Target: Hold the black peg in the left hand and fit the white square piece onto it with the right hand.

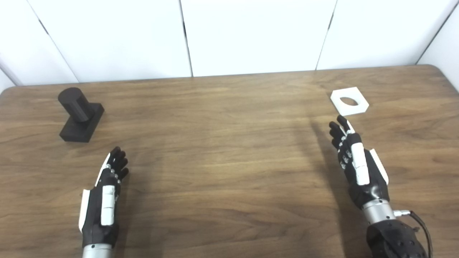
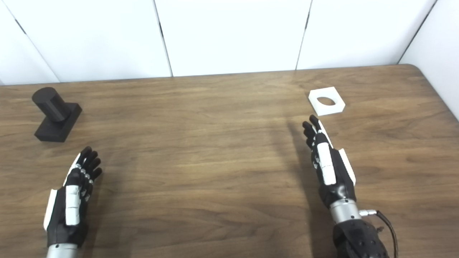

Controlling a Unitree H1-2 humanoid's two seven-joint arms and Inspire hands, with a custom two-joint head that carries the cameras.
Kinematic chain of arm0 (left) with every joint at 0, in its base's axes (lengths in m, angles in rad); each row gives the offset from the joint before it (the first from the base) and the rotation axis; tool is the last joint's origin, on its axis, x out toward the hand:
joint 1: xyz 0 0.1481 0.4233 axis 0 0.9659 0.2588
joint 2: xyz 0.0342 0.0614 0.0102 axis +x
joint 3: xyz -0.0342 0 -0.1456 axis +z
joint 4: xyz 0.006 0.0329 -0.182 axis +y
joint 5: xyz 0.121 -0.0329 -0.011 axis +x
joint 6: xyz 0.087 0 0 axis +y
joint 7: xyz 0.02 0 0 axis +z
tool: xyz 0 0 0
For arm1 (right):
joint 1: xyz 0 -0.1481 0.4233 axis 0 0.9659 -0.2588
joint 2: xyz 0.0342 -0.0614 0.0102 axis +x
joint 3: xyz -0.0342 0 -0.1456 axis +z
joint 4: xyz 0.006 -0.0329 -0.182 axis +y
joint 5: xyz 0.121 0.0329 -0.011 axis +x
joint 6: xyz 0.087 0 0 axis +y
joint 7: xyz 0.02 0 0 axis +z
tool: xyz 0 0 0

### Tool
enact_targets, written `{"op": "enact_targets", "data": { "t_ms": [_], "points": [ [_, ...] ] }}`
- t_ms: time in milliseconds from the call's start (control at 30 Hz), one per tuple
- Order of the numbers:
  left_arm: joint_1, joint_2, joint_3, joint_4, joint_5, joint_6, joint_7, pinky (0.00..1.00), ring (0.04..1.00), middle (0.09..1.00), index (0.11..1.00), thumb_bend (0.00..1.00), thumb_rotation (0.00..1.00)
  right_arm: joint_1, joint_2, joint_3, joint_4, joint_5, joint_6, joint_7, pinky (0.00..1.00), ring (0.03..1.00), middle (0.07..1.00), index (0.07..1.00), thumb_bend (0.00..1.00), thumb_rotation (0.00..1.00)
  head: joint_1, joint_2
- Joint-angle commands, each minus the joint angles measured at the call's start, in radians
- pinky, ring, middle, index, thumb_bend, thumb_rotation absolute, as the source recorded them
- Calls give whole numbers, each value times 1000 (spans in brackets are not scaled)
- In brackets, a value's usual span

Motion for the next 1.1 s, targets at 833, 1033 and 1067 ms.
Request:
{"op": "enact_targets", "data": {
  "t_ms": [833, 1033, 1067],
  "points": [
    [-2, -87, -56, -6, 78, -57, 47, 909, 927, 934, 925, 662, 958, -1, -15, -38, -3, 45, -36, 25, 1000, 998, 958, 987, 520, 1000, 255, -74],
    [1, -97, -87, 12, 102, -77, 67, 906, 936, 942, 928, 657, 945, -1, -25, -54, 14, 73, -56, 53, 1000, 1000, 969, 1000, 478, 1000, 338, -113],
    [3, -100, -93, 11, 111, -75, 72, 899, 934, 942, 927, 660, 947, 0, -26, -58, 16, 76, -56, 56, 1000, 1000, 970, 1000, 474, 1000, 350, -119]
  ]
}}
